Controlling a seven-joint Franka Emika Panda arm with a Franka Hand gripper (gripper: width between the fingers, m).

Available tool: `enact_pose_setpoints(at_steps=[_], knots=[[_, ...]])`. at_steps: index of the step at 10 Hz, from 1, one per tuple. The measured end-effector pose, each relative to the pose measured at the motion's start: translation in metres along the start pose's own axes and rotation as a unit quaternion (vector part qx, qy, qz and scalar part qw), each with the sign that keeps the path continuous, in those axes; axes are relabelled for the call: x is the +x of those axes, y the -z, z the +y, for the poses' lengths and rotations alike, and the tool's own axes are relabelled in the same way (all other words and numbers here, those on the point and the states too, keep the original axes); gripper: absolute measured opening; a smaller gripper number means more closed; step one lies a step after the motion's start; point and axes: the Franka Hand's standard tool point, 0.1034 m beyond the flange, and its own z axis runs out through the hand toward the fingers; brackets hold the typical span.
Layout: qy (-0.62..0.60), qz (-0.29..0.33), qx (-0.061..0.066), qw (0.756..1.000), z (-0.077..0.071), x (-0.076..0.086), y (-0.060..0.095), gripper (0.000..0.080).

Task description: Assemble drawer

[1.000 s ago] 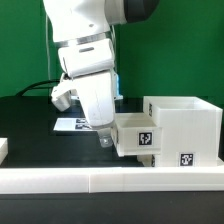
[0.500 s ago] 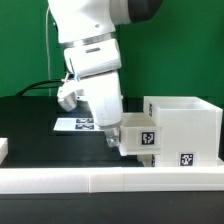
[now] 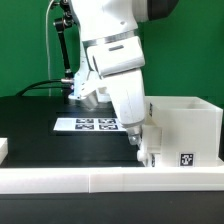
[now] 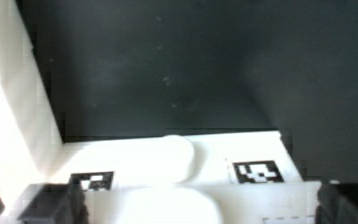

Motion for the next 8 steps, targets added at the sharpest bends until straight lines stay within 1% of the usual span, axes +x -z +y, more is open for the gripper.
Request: enact_pose_setpoints(at_steps=[4, 5, 6, 8], knots=[[0.007, -0.017, -0.001, 1.000, 0.0007, 0.0005, -0.0006, 0.0649], [0.010, -0.018, -0.002, 1.000, 0.0007, 0.0065, -0.0022, 0.0649], [0.006, -0.018, -0.009, 1.000, 0.0017, 0.0085, -0.0030, 0.0649], [0.005, -0.019, -0.009, 1.000, 0.0015, 0.0066, -0.0032, 0.0649]])
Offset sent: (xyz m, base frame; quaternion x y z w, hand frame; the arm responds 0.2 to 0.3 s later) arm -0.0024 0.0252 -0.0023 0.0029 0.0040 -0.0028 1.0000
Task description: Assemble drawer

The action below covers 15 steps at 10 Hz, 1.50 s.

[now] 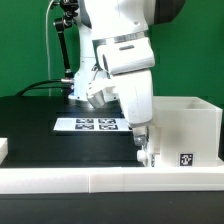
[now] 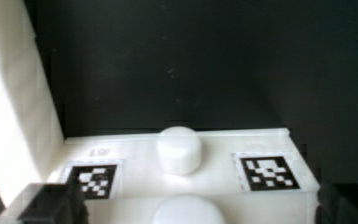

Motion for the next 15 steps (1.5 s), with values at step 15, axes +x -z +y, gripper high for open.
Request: enact_pose_setpoints(at_steps=[15], knots=[[-0.003, -0.030, -0.022, 0.999, -0.018, -0.040, 0.031, 0.0649]])
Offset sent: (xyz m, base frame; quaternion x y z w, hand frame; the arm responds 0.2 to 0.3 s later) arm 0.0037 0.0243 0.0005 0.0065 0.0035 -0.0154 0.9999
